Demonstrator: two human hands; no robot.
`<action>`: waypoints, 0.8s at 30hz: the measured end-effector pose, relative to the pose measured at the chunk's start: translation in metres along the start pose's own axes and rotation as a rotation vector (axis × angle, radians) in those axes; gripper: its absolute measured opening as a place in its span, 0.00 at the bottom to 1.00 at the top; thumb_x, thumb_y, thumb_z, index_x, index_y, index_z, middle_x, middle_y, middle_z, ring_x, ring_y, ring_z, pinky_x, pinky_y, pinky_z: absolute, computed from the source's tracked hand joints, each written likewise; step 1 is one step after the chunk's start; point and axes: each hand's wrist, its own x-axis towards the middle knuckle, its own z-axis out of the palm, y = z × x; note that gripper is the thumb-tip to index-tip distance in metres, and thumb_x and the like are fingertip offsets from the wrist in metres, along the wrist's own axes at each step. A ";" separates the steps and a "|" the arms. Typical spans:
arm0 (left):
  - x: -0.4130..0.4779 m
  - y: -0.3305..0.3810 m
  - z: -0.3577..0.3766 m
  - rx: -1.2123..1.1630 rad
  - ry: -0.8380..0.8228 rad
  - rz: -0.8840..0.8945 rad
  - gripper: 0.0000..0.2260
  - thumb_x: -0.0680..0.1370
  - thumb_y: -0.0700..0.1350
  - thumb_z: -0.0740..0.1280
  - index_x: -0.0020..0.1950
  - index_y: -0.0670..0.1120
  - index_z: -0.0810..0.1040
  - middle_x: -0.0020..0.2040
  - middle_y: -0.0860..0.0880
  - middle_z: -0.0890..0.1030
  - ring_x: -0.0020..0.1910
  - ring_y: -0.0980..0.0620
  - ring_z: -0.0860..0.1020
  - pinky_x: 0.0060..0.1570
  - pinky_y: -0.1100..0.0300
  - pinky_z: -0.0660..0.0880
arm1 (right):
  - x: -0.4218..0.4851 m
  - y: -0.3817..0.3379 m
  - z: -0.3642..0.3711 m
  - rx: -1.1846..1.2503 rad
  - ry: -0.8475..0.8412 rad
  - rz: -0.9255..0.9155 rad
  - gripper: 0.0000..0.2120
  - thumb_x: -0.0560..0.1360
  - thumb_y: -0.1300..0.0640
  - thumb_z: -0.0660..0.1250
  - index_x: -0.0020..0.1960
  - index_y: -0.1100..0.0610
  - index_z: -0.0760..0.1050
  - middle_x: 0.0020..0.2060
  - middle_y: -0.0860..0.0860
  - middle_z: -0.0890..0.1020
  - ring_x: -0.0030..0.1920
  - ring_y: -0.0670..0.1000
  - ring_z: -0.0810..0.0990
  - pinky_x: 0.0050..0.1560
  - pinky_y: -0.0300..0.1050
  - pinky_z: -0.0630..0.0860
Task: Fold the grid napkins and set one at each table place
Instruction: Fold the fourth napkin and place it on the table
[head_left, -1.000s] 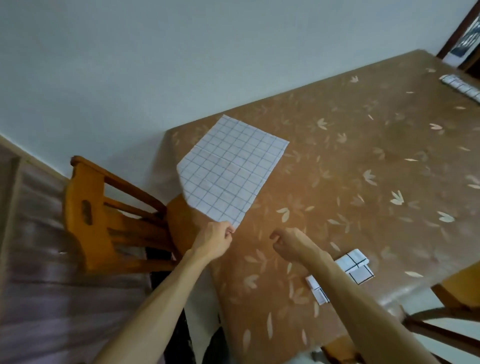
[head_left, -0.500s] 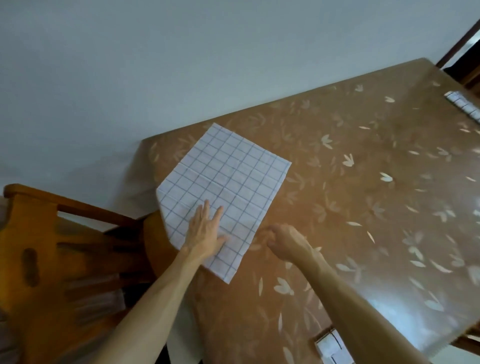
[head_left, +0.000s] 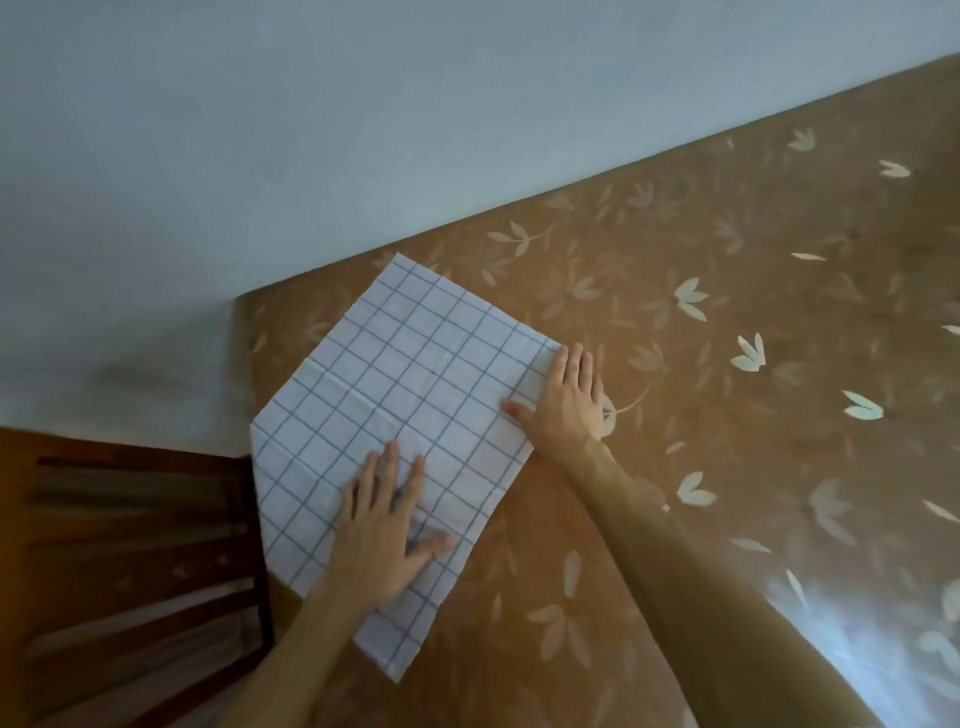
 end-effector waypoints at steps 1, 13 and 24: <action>0.001 0.004 0.000 0.007 -0.001 -0.019 0.46 0.75 0.78 0.47 0.83 0.49 0.54 0.83 0.40 0.51 0.81 0.36 0.53 0.75 0.38 0.54 | -0.001 -0.001 0.001 0.024 0.021 -0.011 0.51 0.76 0.32 0.61 0.80 0.64 0.39 0.81 0.59 0.44 0.81 0.58 0.41 0.79 0.54 0.42; -0.055 0.085 -0.043 -0.244 -0.108 -0.103 0.31 0.78 0.70 0.42 0.72 0.58 0.69 0.65 0.53 0.77 0.60 0.55 0.78 0.58 0.60 0.76 | -0.049 0.000 0.004 0.201 0.108 -0.364 0.06 0.66 0.68 0.67 0.38 0.59 0.73 0.37 0.56 0.73 0.38 0.58 0.72 0.37 0.49 0.67; -0.100 0.019 -0.177 -0.500 0.480 -0.111 0.48 0.75 0.59 0.74 0.83 0.58 0.43 0.84 0.49 0.41 0.83 0.47 0.47 0.77 0.43 0.58 | -0.234 -0.045 -0.125 0.407 0.023 -0.674 0.21 0.70 0.72 0.62 0.36 0.45 0.68 0.31 0.43 0.75 0.34 0.40 0.74 0.34 0.35 0.67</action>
